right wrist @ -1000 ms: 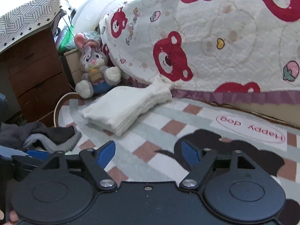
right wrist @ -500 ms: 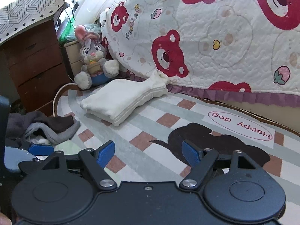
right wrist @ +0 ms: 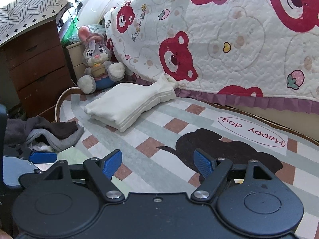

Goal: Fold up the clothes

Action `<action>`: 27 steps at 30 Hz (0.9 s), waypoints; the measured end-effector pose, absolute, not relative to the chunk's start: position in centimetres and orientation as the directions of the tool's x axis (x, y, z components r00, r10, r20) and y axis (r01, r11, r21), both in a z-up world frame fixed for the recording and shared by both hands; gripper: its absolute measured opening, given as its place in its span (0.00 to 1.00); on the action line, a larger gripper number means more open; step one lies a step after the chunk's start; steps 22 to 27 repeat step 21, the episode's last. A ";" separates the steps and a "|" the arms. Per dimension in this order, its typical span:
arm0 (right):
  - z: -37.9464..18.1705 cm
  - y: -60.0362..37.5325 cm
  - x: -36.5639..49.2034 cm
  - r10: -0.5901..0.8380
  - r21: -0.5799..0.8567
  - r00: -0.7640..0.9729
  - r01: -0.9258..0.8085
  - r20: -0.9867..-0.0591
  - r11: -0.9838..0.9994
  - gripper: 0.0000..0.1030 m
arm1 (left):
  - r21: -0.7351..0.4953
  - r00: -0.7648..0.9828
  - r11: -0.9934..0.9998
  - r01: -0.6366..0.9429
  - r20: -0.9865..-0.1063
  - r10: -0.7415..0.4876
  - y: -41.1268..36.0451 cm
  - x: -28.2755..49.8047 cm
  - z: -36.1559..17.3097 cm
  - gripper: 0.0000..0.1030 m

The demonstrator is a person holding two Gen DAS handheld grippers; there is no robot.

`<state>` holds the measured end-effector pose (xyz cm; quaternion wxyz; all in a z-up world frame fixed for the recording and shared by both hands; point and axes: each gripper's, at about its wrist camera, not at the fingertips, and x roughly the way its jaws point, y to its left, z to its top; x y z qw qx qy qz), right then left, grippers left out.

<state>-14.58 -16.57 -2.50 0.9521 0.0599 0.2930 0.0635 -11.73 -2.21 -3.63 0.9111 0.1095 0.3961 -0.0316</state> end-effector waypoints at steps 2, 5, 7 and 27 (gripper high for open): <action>-2.5 -16.6 -14.6 0.156 0.152 0.821 -0.086 -0.549 0.985 0.80 | 0.172 0.684 0.974 0.146 -0.729 0.027 -2.2 -11.7 -3.6 1.00; -2.5 -16.6 -14.6 0.157 0.154 0.821 -0.086 -0.549 0.984 0.80 | 0.167 0.683 0.975 0.145 -0.730 0.023 -2.1 -11.7 -3.7 1.00; -2.5 -16.6 -14.6 0.157 0.156 0.821 -0.084 -0.549 0.984 0.80 | 0.162 0.682 0.976 0.145 -0.731 0.020 -2.1 -11.7 -3.7 1.00; -2.5 -16.7 -14.7 0.153 0.158 0.819 -0.077 -0.553 0.984 0.81 | 0.167 0.684 0.973 0.157 -0.729 0.015 -2.2 -11.9 -3.6 1.00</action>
